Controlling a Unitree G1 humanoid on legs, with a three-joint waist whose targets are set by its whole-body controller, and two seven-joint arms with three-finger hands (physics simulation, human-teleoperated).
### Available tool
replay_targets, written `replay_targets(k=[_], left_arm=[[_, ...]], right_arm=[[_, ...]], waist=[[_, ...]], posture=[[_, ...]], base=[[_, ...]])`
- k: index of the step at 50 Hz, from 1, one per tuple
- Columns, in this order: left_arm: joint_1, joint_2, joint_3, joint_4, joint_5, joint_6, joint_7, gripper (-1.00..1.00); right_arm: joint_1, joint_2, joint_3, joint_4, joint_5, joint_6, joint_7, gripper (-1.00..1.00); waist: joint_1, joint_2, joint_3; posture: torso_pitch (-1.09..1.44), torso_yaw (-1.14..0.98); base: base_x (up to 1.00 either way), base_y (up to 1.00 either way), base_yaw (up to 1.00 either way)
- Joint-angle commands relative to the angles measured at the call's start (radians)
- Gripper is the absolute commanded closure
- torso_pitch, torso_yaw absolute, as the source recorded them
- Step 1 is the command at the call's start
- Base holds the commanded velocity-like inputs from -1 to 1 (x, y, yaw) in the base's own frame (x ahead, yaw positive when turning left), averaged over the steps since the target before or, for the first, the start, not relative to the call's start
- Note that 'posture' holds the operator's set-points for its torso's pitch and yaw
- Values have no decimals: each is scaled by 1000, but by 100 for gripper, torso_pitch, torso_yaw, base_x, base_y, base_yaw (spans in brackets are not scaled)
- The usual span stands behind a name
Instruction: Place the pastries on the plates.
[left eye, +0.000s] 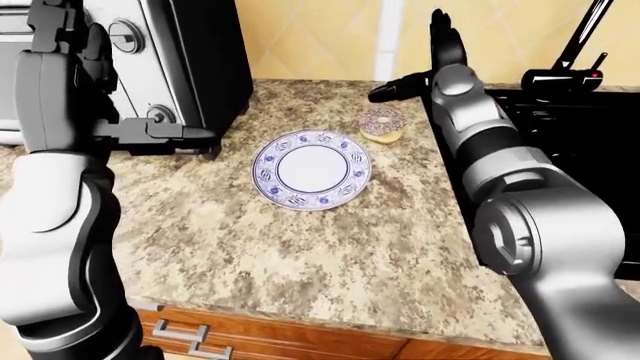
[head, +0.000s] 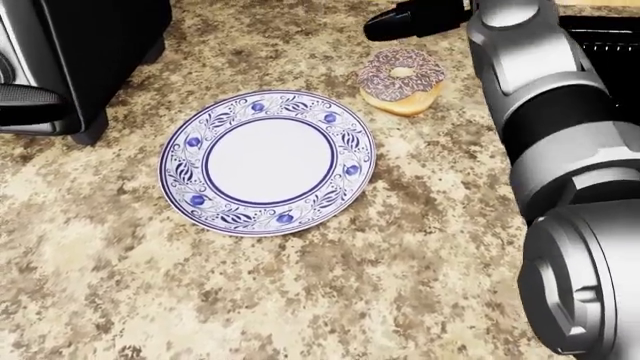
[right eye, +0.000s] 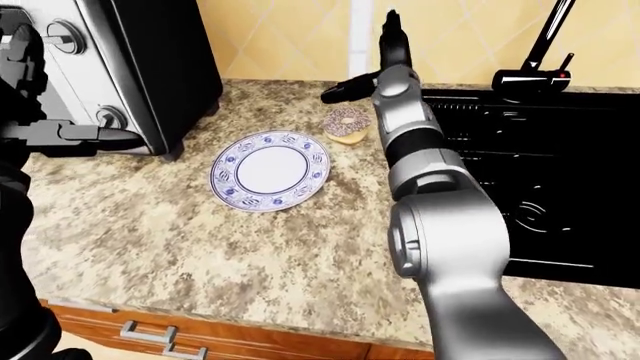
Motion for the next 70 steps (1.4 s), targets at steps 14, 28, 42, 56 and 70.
replay_targets(k=[14, 28, 42, 56, 70], left_arm=[[-31, 37, 19, -86, -2, 34, -21, -100], [-17, 33, 18, -86, 10, 28, -30, -100], [-26, 43, 26, -85, 6, 30, -34, -100], [-7, 47, 34, -92, 8, 23, -34, -100], [8, 36, 31, -82, 14, 1, -36, -100]], right_arm=[[-1, 19, -14, -21, -49, 5, -105, -100], [-8, 29, -20, -13, -95, 12, -128, -100], [-20, 39, -37, -8, -116, -8, -170, -100], [-33, 41, -58, -7, -86, -4, -237, -100], [-26, 47, -58, -5, -87, -6, -236, -100]], waist=[[3, 1, -28], [4, 1, -4], [3, 1, 49], [2, -2, 88], [3, -5, 97]], posture=[[1, 0], [6, 0], [16, 0], [21, 0], [23, 0]], base=[[0, 0, 0], [0, 0, 0], [0, 0, 0], [0, 0, 0], [0, 0, 0]])
